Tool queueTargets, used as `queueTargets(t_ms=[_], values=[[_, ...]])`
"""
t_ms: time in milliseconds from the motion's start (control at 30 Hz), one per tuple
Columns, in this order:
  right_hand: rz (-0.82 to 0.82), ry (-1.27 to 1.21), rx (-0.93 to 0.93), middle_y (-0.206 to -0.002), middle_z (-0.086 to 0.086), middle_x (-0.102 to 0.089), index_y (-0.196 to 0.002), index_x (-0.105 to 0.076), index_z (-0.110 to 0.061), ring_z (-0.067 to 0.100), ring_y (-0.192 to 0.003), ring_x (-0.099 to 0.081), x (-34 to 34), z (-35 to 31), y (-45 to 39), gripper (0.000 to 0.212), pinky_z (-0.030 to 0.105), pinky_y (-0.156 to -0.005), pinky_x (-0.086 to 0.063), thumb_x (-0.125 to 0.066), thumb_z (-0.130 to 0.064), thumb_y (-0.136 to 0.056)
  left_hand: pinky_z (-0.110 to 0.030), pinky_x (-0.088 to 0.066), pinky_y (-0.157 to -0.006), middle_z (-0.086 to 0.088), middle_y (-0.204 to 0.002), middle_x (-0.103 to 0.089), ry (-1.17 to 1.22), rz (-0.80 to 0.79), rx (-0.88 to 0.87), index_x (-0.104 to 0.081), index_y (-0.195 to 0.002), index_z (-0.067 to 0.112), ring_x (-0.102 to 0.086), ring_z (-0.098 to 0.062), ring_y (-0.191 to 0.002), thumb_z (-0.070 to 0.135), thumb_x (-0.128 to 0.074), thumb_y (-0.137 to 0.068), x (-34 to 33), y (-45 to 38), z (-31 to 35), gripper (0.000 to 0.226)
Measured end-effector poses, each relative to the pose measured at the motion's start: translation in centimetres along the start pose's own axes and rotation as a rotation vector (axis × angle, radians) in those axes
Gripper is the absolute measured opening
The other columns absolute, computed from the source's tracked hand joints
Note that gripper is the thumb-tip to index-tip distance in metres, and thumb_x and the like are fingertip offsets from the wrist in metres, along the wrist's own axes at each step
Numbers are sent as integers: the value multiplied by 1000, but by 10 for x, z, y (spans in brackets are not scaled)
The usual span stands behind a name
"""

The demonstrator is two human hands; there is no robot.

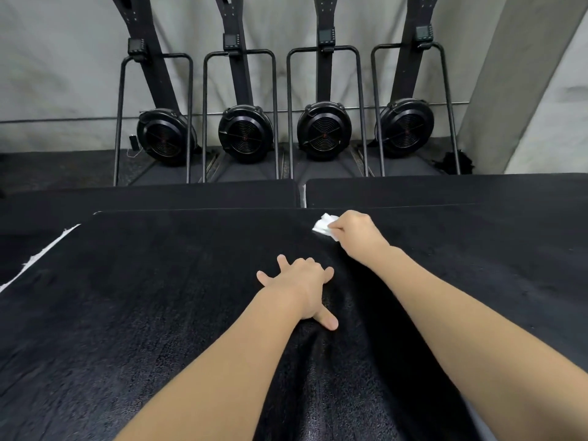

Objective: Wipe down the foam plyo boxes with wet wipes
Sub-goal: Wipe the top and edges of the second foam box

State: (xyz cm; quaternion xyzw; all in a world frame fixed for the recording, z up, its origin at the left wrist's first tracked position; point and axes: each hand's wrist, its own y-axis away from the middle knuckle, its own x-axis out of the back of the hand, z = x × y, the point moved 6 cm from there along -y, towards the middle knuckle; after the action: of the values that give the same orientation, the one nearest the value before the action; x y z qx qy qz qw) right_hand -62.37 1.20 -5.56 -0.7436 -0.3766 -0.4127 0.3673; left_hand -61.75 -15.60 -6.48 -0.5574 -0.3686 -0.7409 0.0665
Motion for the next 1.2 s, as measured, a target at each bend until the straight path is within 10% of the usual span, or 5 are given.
queueTargets(t_ms=[267,667,900,1067,1200], values=[[5,335,-256,-80,5,-37,-119,-61,-5,27,-109,-56,17,45,-25,30,29,-81,-45,-49,4,-93,-87,-14,-102,-7,-156,-27,24,-25,17,-29,-157,33,7,-53,-149,52,-85,-73,1,-5,3,102],[-133,246,47,-84,5,-44,-68,-45,-20,21,-70,-38,-35,-32,-72,32,33,-63,-39,-45,-1,-94,-88,-7,-102,-5,-162,-19,45,-26,15,-26,-158,35,10,-53,-147,47,-87,-72,-2,-10,2,106],[-65,404,-187,-107,13,-61,-117,-67,-9,31,-100,-60,5,92,-69,35,34,-77,-50,-50,-7,-87,-88,-4,-100,-8,-164,-14,57,-38,9,-26,-158,30,18,-56,-146,50,-84,-74,-3,-10,2,104],[29,255,-236,-87,14,-48,-65,-53,-7,37,-83,-56,36,101,-23,27,36,-68,-43,-51,1,-91,-88,-8,-100,-6,-162,-17,56,-37,15,-25,-158,30,16,-55,-147,50,-84,-75,-3,-9,2,104],[-14,48,-177,-87,3,-58,-76,-75,-13,27,-83,-59,37,91,9,23,35,-70,-45,-59,-15,-93,-88,-10,-100,-6,-160,-20,42,-26,11,-25,-159,30,12,-55,-147,51,-84,-75,-1,-8,2,104]])
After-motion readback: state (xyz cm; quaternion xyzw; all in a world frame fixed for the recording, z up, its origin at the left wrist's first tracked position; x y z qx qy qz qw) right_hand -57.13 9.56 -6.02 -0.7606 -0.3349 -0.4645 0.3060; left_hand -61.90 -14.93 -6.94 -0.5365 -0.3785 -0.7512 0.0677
